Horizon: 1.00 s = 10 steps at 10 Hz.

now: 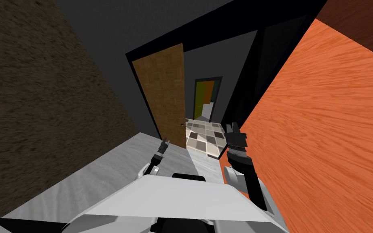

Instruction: Pull the door open

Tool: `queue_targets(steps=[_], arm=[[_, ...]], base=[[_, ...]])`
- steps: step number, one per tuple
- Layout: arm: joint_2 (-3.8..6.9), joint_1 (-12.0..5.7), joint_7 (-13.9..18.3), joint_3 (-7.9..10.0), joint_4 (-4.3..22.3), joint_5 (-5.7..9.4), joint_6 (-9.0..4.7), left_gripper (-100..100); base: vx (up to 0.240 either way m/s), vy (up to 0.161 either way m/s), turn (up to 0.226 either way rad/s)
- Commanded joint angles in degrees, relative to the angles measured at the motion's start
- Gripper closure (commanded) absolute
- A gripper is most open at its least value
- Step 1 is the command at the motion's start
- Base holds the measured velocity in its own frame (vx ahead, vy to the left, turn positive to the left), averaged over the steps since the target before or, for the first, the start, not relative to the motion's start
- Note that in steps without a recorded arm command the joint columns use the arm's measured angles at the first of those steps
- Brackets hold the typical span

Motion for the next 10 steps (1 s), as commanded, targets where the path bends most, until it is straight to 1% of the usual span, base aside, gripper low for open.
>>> queue_targets(steps=[1, 2, 4, 5, 10], arm=[[0.49, -0.9, 0.8, -0.15, 2.9, 0.01, -0.78, -100], [0.49, -0.9, 0.8, -0.15, 3.0, 0.01, -0.78, -100], [1.21, -1.97, 1.9, -0.3, 6.4, 0.04, -1.67, -100], [1.21, -1.97, 1.9, -0.3, 6.4, 0.04, -1.67, -100], [2.8, -4.39, 4.2, -0.65, 14.2, 0.1, -3.69, -100]], base=[[0.104, -0.074, -0.034], [0.073, -0.036, -0.008], [0.074, -0.019, -0.038], [0.067, -0.017, -0.01], [0.089, -0.045, -0.031]])
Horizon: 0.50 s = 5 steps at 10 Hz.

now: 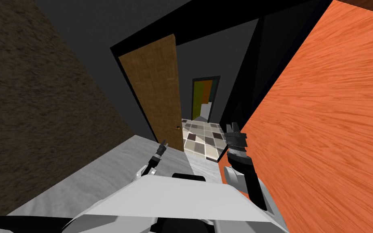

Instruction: Pull the door open

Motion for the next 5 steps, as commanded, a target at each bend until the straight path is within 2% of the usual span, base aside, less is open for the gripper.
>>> queue_targets(steps=[1, 5], arm=[[0.55, -0.56, 0.8, -0.1, 2.1, 0.02, -0.56, -100], [1.63, -2.23, 2.4, -0.35, 7.5, 0.07, -1.95, -100]], base=[[0.109, -0.037, -0.032], [0.115, -0.027, -0.029]])
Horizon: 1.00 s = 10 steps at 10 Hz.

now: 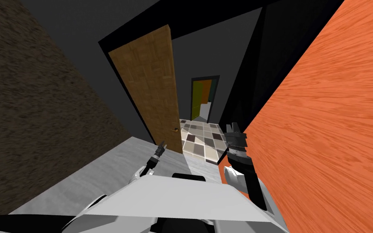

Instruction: Pull the door open

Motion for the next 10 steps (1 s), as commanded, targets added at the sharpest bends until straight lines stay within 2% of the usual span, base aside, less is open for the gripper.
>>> queue_targets(steps=[1, 7, 10], arm=[[0.3, -0.54, 0.6, -0.09, 2.0, 0.01, -0.68, -100], [1.74, -2.79, 2.7, -0.42, 9.2, 0.06, -2.56, -100], [2.04, -3.25, 3.2, -0.49, 10.7, 0.08, -2.94, -100]], base=[[0.095, -0.034, -0.03], [0.107, -0.023, -0.026], [0.069, -0.01, -0.012]])
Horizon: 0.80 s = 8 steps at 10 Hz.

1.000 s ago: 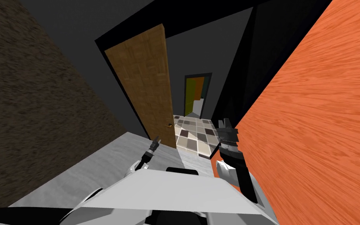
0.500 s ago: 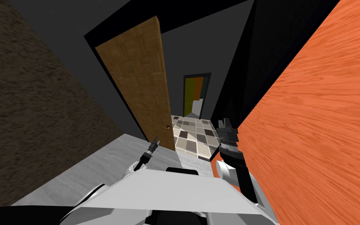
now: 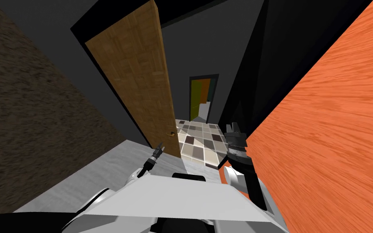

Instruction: Pull the door open

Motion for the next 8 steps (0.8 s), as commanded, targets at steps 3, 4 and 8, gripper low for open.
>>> queue_targets(steps=[3, 4, 8], arm=[[0.74, 0.67, 0.3, 1.1, 1.6, 0.89, -1.04, -100], [0.89, 0.92, 0.4, 1.44, 1.8, 1.15, -1.27, -100], [1.61, 2.03, 0.4, 2.95, 1.0, 2.33, -2.32, -100]], base=[[0.082, -0.023, -0.087], [0.192, -0.039, -0.183], [0.125, -0.035, -0.14]])
